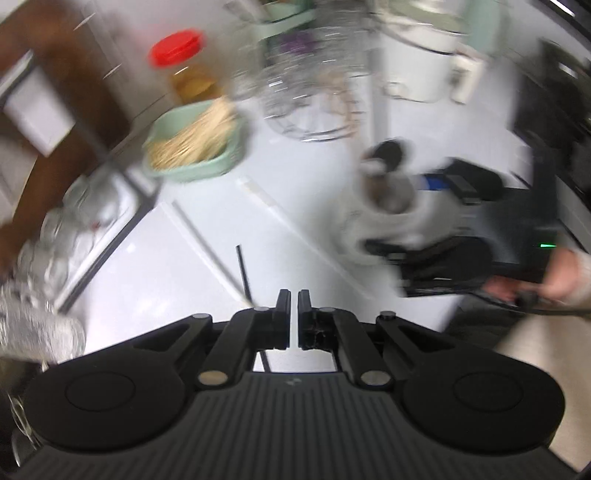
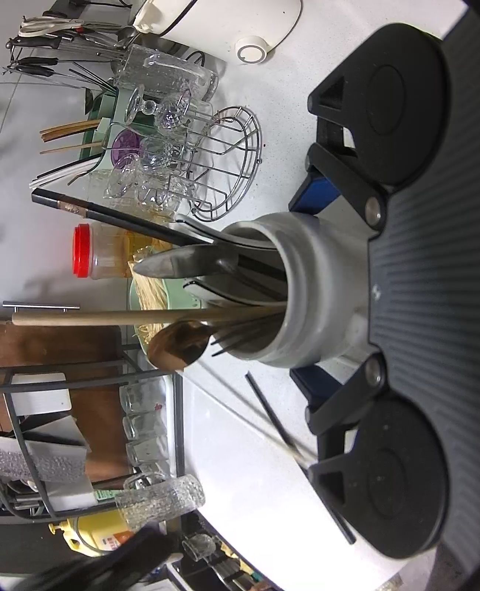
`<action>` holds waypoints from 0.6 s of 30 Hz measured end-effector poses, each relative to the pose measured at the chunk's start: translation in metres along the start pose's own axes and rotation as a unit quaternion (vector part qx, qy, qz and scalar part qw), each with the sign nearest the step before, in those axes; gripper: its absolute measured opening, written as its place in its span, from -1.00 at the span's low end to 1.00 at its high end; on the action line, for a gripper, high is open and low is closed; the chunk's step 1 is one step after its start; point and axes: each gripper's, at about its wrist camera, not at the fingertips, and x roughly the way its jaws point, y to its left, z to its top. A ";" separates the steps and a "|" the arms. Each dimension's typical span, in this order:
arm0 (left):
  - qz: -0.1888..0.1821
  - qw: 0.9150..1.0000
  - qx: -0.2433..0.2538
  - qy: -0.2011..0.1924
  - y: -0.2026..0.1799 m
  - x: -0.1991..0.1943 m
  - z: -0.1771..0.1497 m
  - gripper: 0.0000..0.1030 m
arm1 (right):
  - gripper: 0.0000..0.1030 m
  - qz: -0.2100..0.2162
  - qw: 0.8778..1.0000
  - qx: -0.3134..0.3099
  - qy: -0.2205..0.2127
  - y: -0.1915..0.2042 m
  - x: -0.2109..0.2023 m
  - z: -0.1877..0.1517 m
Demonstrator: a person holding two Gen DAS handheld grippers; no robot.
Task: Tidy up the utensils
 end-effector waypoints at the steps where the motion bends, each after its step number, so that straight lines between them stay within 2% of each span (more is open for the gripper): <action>1: 0.003 1.000 -0.014 -0.003 0.008 0.010 -0.005 -0.94 | 0.74 -0.001 1.000 0.001 -0.001 0.000 0.000 0.000; 7: -0.005 0.993 -0.113 -0.026 0.050 0.056 -0.032 -0.88 | 0.74 -0.009 1.000 0.009 -0.004 0.003 0.000 -0.001; 14: -0.032 0.977 -0.196 -0.074 0.069 0.095 -0.044 -0.48 | 0.75 -0.018 1.000 0.013 -0.005 0.005 0.003 0.001; 18: -0.040 0.967 -0.231 -0.095 0.076 0.113 -0.038 -0.36 | 0.75 -0.023 1.000 0.015 -0.008 0.006 0.005 0.001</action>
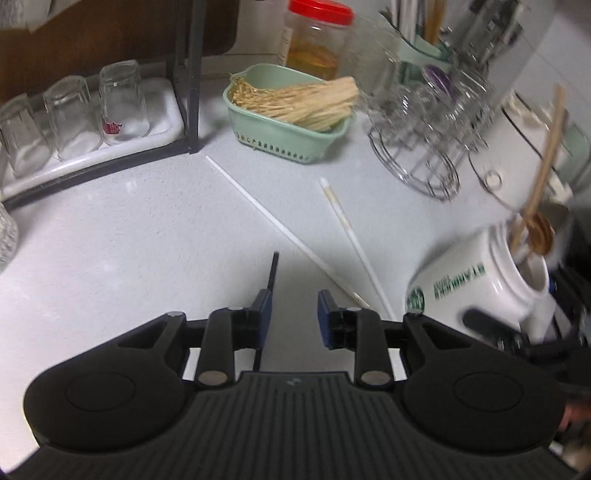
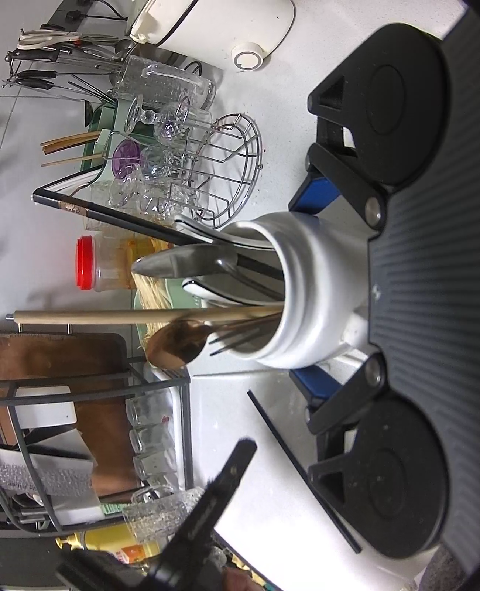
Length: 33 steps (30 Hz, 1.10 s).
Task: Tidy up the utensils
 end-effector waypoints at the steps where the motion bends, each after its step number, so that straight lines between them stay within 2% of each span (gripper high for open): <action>1: -0.003 1.000 -0.014 -0.003 0.003 0.007 0.004 -0.35 | 0.75 -0.002 1.000 0.000 0.000 0.000 0.001 0.000; 4: -0.011 0.998 -0.050 -0.019 0.007 0.021 0.017 -0.35 | 0.75 -0.007 1.000 -0.002 0.003 0.002 0.001 0.002; 9: -0.007 0.998 -0.059 -0.038 0.003 0.042 0.036 -0.35 | 0.75 -0.010 1.000 -0.005 0.006 0.002 0.002 0.003; 13: 0.015 0.996 -0.079 -0.047 0.003 0.059 0.048 -0.35 | 0.76 -0.012 1.000 -0.007 0.007 0.003 0.002 0.003; 17: 0.064 0.992 -0.093 -0.053 -0.001 0.073 0.061 -0.35 | 0.75 -0.012 1.000 -0.007 0.007 0.003 0.003 0.003; 21: 0.109 0.988 -0.098 -0.052 -0.005 0.084 0.076 -0.35 | 0.75 -0.012 1.000 -0.009 0.008 0.003 0.003 0.003; 26: 0.142 0.984 -0.106 -0.031 -0.006 0.096 0.093 -0.35 | 0.76 -0.011 1.000 -0.011 0.004 0.003 0.002 0.002; 31: 0.159 0.977 -0.139 0.003 0.004 0.112 0.104 -0.38 | 0.76 -0.006 1.000 -0.009 0.000 0.000 0.003 0.001; 33: 0.169 0.976 -0.138 0.005 0.005 0.114 0.106 -0.40 | 0.76 -0.004 1.000 -0.008 -0.001 -0.001 0.003 0.000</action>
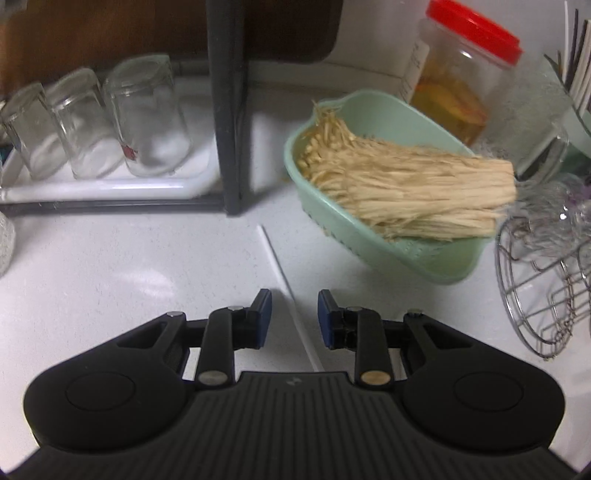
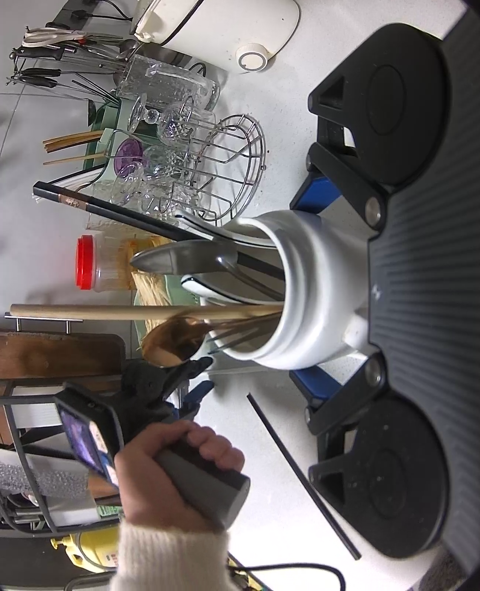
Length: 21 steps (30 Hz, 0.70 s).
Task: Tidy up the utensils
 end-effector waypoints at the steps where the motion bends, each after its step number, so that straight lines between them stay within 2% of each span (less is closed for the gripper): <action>1: 0.002 1.000 0.002 0.004 -0.001 0.001 0.002 -0.41 | 0.76 0.001 1.000 0.001 0.000 0.000 0.000 0.000; 4: 0.020 0.999 0.030 0.013 -0.011 0.005 0.006 -0.47 | 0.76 0.003 1.000 0.000 -0.002 -0.001 0.001 0.000; 6: 0.038 0.998 0.046 0.015 -0.018 0.007 0.008 -0.60 | 0.76 0.004 1.000 0.002 -0.002 -0.002 0.002 0.000; 8: 0.036 0.998 0.056 0.022 -0.024 0.011 0.011 -0.81 | 0.76 0.005 1.000 0.001 -0.003 -0.002 0.003 0.001; 14: 0.038 0.996 0.074 0.024 -0.029 0.016 0.016 -0.87 | 0.76 0.008 1.000 0.001 0.000 -0.003 0.006 0.003; 16: 0.032 0.996 0.081 0.026 -0.027 0.012 0.012 -0.91 | 0.76 0.010 1.000 -0.001 0.004 -0.004 0.006 0.005; 18: 0.018 0.997 0.067 0.032 -0.021 0.004 0.010 -0.93 | 0.76 0.013 1.000 -0.002 0.008 -0.005 0.007 0.006; 21: 0.015 0.996 0.087 0.015 -0.022 -0.014 -0.001 -0.94 | 0.76 0.015 1.000 -0.002 0.016 -0.006 0.009 0.009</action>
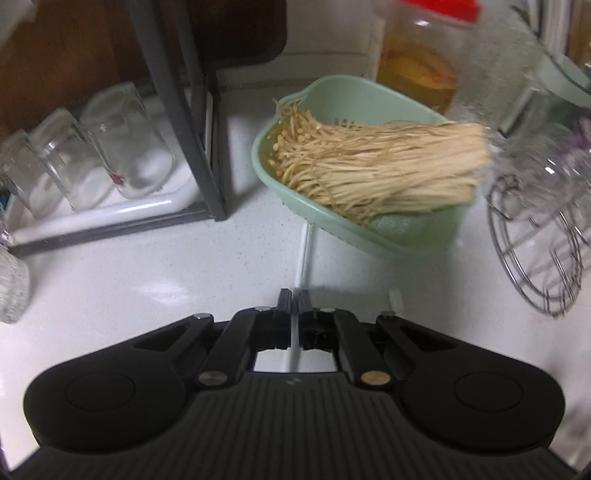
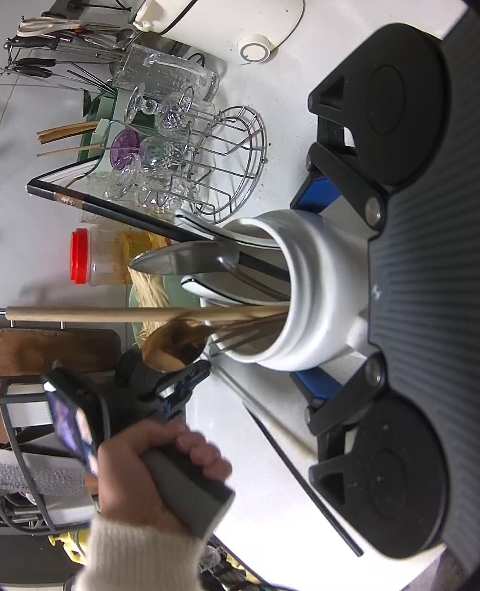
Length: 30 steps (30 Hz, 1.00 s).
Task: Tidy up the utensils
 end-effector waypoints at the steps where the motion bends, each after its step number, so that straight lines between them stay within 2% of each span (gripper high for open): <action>1: -0.005 1.000 0.004 -0.005 0.001 -0.008 -0.004 -0.94 | 0.76 0.001 1.000 0.000 0.002 0.000 0.000 0.000; 5: -0.020 0.999 0.028 -0.034 0.002 -0.047 -0.027 -0.95 | 0.76 0.009 1.000 0.002 0.010 -0.003 0.003 0.002; 16: -0.073 0.992 0.044 -0.096 0.002 -0.146 -0.092 -1.00 | 0.76 0.012 1.000 -0.001 0.024 -0.004 0.005 0.006; 19: -0.095 0.991 0.033 -0.085 0.007 -0.147 -0.104 -1.00 | 0.76 0.015 1.000 0.001 0.025 -0.005 0.005 0.006; 25: -0.120 0.991 0.034 -0.044 0.018 -0.103 -0.116 -0.98 | 0.76 0.016 0.999 0.000 0.029 -0.004 0.005 0.007; 27: -0.113 0.992 0.043 -0.035 0.015 -0.091 -0.119 -0.91 | 0.76 0.017 0.999 0.000 0.031 -0.005 0.005 0.007; 30: -0.108 0.992 0.048 -0.032 0.011 -0.075 -0.121 -0.59 | 0.75 0.018 0.999 0.000 0.033 -0.005 0.005 0.008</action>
